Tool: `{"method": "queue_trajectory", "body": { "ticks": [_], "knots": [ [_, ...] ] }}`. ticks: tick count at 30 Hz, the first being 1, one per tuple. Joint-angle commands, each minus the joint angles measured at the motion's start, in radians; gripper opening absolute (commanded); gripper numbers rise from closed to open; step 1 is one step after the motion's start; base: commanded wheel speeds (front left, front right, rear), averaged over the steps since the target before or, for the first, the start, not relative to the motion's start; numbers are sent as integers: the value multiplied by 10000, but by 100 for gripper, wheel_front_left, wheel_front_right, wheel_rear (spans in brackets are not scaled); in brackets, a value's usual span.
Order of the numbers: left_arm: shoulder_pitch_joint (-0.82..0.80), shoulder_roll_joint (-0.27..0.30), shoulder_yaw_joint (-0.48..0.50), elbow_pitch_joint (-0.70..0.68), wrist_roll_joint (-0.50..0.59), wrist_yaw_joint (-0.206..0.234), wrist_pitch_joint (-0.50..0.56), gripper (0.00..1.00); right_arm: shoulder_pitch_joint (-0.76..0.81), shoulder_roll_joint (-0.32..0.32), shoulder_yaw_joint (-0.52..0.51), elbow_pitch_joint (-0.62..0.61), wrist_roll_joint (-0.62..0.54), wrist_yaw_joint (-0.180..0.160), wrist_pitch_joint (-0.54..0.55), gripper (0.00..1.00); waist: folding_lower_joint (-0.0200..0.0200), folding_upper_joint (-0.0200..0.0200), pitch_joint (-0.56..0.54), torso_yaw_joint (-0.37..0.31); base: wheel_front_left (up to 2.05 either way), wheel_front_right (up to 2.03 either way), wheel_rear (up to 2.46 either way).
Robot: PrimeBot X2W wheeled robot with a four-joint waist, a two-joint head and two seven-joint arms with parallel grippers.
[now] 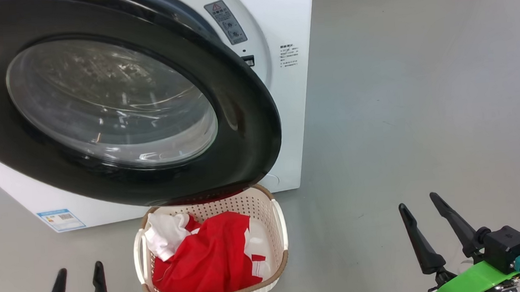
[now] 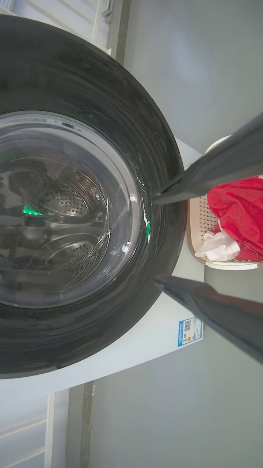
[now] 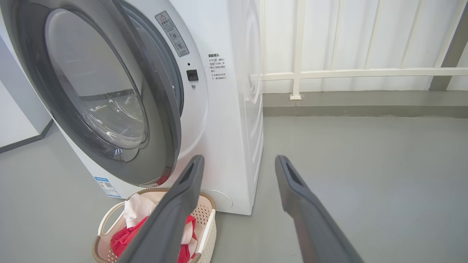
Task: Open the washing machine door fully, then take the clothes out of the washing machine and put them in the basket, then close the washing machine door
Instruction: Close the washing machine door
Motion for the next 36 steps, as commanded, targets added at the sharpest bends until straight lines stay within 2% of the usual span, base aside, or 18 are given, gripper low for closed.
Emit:
{"method": "queue_trajectory", "body": {
  "ticks": [1,5,11,36],
  "knots": [
    [-117,36,540,-404,315,-5,-121,100,71,-57,118,-263,-40,16,-48,100,0,0,-13,-9,0,0,0],
    [4,-255,837,-775,799,-33,-121,100,169,-47,40,-284,-45,16,-48,100,0,0,-70,-50,0,0,0],
    [119,-290,659,-1023,1088,-41,-121,100,309,-44,-64,-297,-47,16,-48,100,0,0,-139,-105,0,0,0],
    [255,-389,670,-1072,1102,-43,-122,100,428,27,-162,-327,-66,16,-48,100,0,0,-257,-44,0,0,0]
  ]
}}
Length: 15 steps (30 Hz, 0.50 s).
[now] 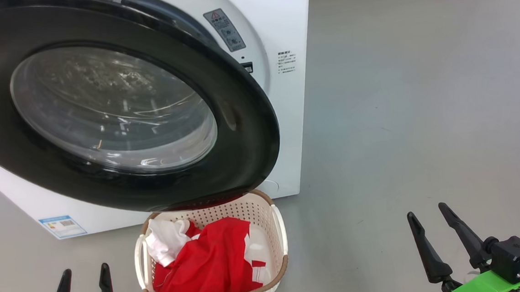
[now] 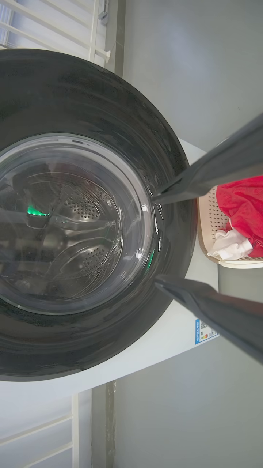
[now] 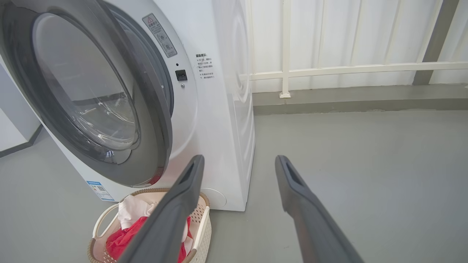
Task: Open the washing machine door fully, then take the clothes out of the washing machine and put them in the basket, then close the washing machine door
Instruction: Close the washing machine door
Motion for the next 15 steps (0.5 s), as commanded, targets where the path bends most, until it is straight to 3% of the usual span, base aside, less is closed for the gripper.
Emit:
{"method": "queue_trajectory", "body": {
  "ticks": [1,2,3,4,7,15],
  "knots": [
    [-163,102,305,-243,49,-30,-122,100,-38,-143,233,-287,-53,16,-48,100,0,0,16,27,0,0,0],
    [-166,96,284,-247,42,-30,-122,100,-70,-153,252,-299,-37,16,-48,100,0,0,32,50,0,0,0],
    [-171,89,264,-252,34,-30,-122,100,-106,-156,277,-321,-22,16,-48,85,0,0,47,77,0,0,0],
    [-179,81,247,-256,25,-30,-122,100,-146,-162,310,-348,1,16,-48,44,0,0,64,106,0,0,0],
    [-205,56,211,-256,-2,-30,-122,100,-327,-226,458,-376,46,16,-48,1,0,0,114,207,0,0,0],
    [-334,-38,45,-263,-22,-30,-122,100,-1289,-264,980,-348,158,16,-48,0,0,0,245,690,0,0,0]
  ]
}}
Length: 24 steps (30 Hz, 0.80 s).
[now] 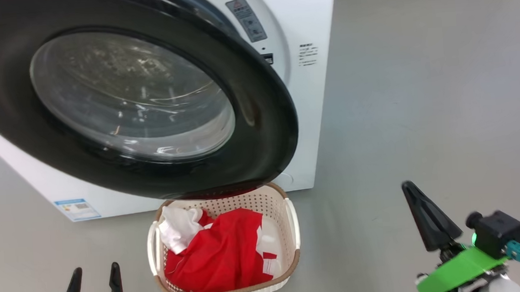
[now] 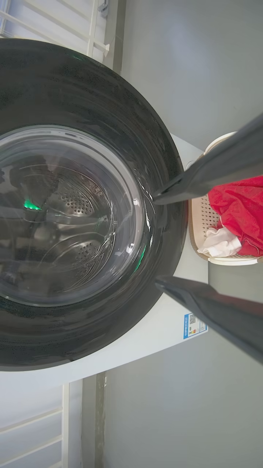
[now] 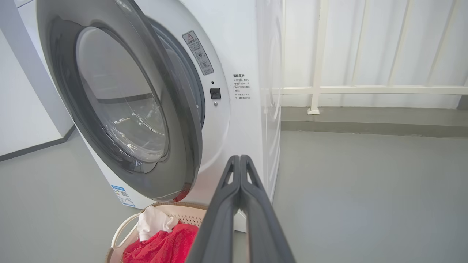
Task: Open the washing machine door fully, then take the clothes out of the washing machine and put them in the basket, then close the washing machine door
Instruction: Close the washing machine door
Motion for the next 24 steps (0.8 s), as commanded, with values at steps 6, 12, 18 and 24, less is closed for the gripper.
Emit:
{"method": "queue_trajectory", "body": {
  "ticks": [6,12,18,24],
  "knots": [
    [-422,-11,262,-271,-12,-30,-122,100,-1135,69,721,-81,135,16,-48,0,0,0,149,498,0,0,0],
    [-561,-69,190,-311,-50,-30,-122,100,-1998,243,1116,417,226,16,-48,0,0,0,393,919,0,0,0],
    [-718,-99,96,-314,-83,-30,-122,100,-2736,349,1336,1067,292,16,-48,0,0,0,626,1337,0,0,0],
    [-810,-109,50,-295,-111,-30,-122,100,-3286,407,1430,1525,331,16,-48,0,0,0,769,1593,0,0,0]
  ]
}}
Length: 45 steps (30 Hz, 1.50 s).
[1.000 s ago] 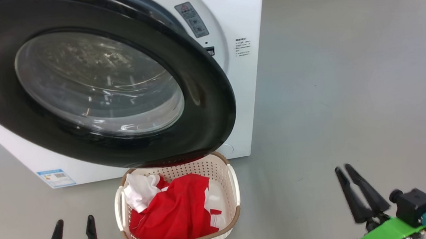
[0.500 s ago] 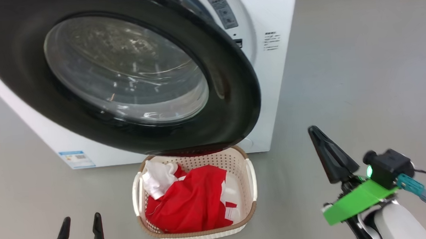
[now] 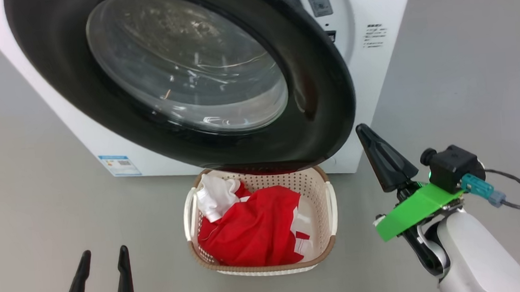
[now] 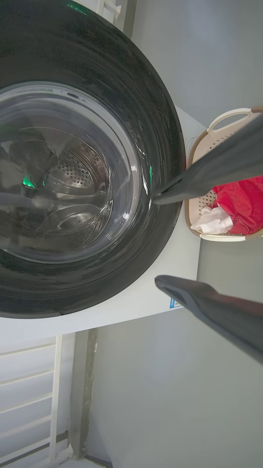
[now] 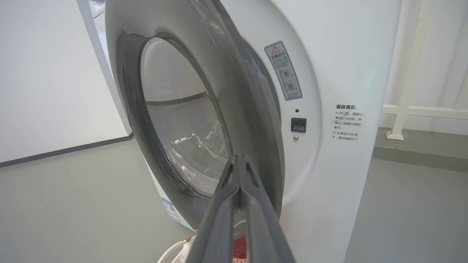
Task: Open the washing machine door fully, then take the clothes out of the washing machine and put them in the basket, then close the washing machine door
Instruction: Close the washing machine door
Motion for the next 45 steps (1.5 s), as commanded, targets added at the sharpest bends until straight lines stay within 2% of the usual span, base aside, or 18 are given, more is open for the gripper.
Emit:
{"method": "queue_trajectory", "body": {
  "ticks": [1,14,45],
  "knots": [
    [-341,63,300,-243,-57,-30,-122,100,-331,114,249,-128,110,16,-48,0,0,-1,134,158,0,0,0],
    [-560,60,128,-304,-253,-31,-122,100,-1279,97,-89,731,309,16,-48,0,0,-1,485,505,0,0,0],
    [-1124,59,-477,-570,-407,-31,-122,100,-3597,-347,-1251,1699,245,16,-48,0,0,-1,1540,1246,0,0,0]
  ]
}}
